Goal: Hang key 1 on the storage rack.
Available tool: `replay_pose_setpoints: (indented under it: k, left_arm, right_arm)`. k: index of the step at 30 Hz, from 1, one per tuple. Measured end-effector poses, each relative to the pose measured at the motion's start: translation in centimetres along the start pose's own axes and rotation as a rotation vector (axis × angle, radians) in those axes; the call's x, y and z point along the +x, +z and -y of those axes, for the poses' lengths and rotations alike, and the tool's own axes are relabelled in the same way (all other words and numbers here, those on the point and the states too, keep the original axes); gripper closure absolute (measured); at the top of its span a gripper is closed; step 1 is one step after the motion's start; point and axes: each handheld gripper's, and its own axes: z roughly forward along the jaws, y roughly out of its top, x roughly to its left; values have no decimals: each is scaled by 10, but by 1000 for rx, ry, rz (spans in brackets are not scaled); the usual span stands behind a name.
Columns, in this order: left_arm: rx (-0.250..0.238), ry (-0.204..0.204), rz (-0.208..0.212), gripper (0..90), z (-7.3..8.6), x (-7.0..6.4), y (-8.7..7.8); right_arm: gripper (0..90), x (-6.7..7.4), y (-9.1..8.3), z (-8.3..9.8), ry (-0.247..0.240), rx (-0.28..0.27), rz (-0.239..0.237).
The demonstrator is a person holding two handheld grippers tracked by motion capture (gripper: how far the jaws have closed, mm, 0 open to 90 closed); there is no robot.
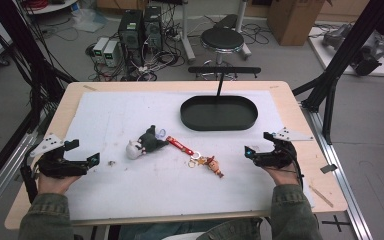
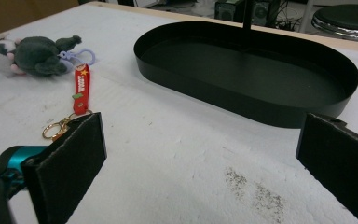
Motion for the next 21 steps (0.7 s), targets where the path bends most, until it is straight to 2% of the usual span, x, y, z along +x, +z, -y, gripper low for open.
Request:
replay_pose_setpoints:
  k: [3,7,12,13,18,21]
  left_arm:
    - [11,4,0,18,1,-1,2]
    - [11,11,-5,18,1,-1,2]
    - [8,2,-3,19,2,0,1]
    - [8,0,-3,19,2,0,1]
    - [7,1,-3,19,1,0,1]
    - [10,1,-3,26,2,0,1]
  right_arm:
    - [4,2,3,-8,-7,3,-7]
    - [5,7,13,-21,-43,51,-22]
    - [4,12,21,-32,-65,75,-34]
    - [5,14,26,-38,-79,98,-37]
    - [5,21,36,-50,-80,136,-46]
    - [5,27,46,-57,-107,155,-58]
